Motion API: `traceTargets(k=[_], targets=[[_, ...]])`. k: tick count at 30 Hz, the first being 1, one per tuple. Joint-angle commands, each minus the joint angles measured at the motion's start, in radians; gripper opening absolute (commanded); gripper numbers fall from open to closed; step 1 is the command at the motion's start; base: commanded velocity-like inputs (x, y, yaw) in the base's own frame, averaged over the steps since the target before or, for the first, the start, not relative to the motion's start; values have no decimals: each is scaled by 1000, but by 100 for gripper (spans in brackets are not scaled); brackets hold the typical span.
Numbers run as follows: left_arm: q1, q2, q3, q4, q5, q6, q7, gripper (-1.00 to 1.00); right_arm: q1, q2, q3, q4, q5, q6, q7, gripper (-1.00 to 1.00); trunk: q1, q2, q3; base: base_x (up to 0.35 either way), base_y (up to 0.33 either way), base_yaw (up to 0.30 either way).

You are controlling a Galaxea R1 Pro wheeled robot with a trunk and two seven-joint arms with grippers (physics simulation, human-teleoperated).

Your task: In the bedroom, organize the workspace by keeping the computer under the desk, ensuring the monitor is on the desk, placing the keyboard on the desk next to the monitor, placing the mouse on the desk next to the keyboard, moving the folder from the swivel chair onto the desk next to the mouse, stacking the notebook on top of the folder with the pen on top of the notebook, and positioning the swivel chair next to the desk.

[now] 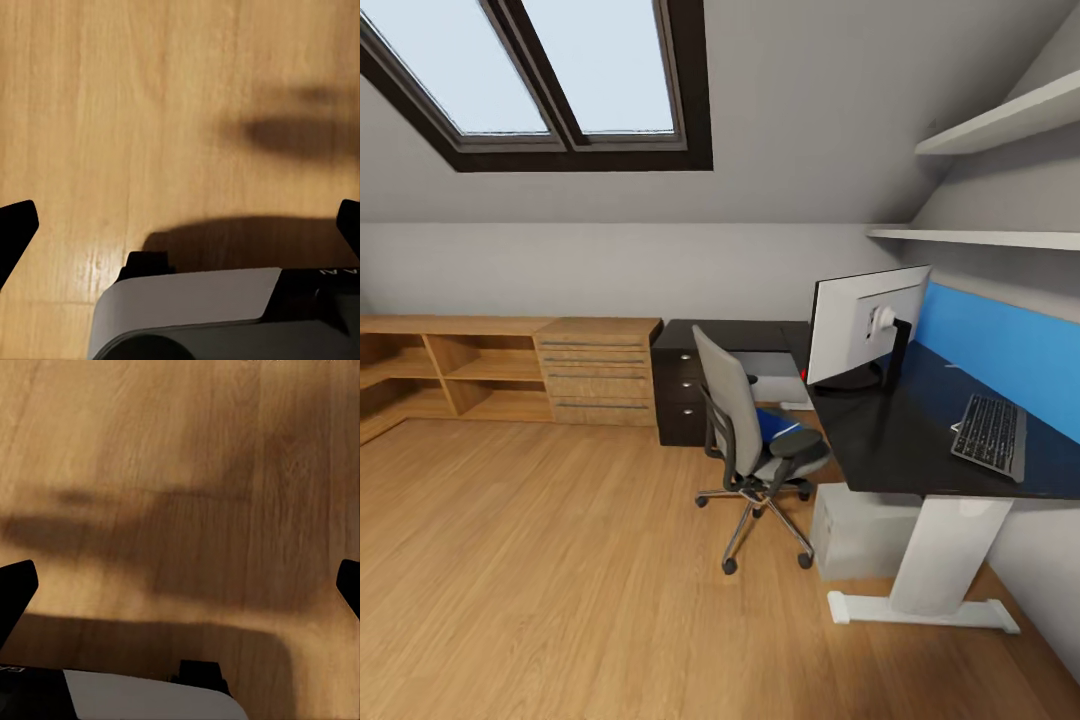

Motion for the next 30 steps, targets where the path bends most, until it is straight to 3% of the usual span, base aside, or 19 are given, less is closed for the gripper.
traceTargets(k=[1,6,17,30], targets=[[0,0,-1,0,1,-5,1,100,-1,-1,-6,0,8,-3,2,100,0,0,-1,0,0,3],[0,4,-1,0,1,-8,1,100,-1,-2,-7,-1,8,-3,2,100,0,0,-1,22,15,2],[0,-1,-7,4,-4,-11,-3,100,-1,-19,-8,3,7,-2,1,100,0,0,-1,247,172,0],[0,0,-5,8,-3,-64,-4,100,-1,-22,-8,1,8,-4,1,100,0,0,-1,219,179,0]])
